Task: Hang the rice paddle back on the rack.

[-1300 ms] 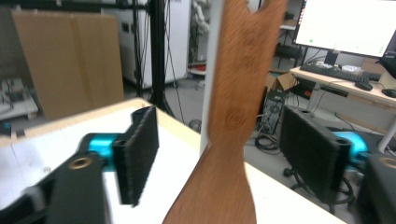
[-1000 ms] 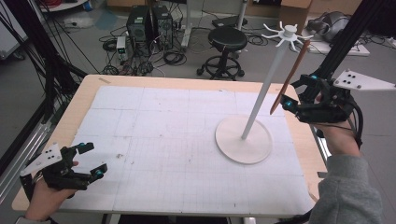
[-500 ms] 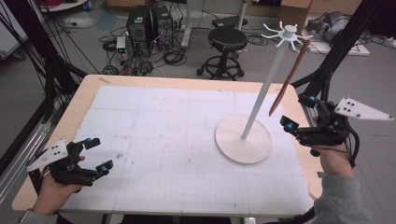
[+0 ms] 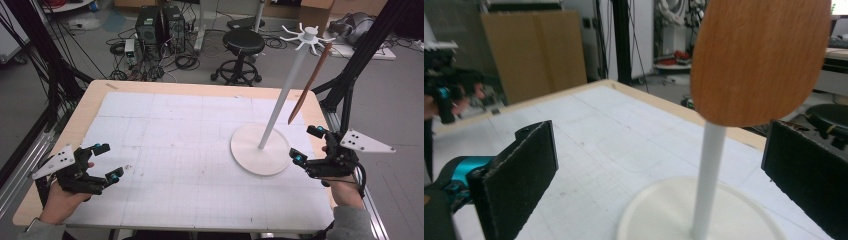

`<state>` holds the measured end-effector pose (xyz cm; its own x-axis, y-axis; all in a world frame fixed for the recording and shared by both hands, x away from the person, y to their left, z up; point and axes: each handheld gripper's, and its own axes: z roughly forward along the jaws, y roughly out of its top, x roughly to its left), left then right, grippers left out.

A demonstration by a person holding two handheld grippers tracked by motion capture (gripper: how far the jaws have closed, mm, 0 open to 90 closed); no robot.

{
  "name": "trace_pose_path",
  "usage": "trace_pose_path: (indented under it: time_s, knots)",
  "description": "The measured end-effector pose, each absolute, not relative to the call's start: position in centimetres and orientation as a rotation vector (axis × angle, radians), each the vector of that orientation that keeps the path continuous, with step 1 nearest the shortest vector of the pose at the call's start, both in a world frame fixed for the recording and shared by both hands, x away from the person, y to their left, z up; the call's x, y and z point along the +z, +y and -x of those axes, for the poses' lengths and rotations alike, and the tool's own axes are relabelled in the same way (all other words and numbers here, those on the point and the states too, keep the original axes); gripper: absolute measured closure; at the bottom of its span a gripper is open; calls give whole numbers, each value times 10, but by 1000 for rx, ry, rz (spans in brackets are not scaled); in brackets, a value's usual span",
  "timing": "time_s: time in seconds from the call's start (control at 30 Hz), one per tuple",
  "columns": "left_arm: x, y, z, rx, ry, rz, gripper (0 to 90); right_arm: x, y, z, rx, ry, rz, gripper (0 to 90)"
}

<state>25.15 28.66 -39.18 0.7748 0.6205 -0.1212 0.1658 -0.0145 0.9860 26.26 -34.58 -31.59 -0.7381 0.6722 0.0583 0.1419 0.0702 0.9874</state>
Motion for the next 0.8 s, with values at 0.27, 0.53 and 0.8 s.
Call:
trace_pose_path:
  time_s: [0.27, 0.53, 0.8]
  knots:
    - [-392, 287, -251, 396, 651, -1576, 18, -340, -341, -257, 1728, 1942, -849, 6]
    - [-392, 287, -251, 398, 653, -1585, 18, -358, -345, -250, 1730, 1913, -875, 6]
    - [-394, 286, -251, 397, 656, -1592, 18, -381, -347, -244, 1723, 1909, -909, 6]
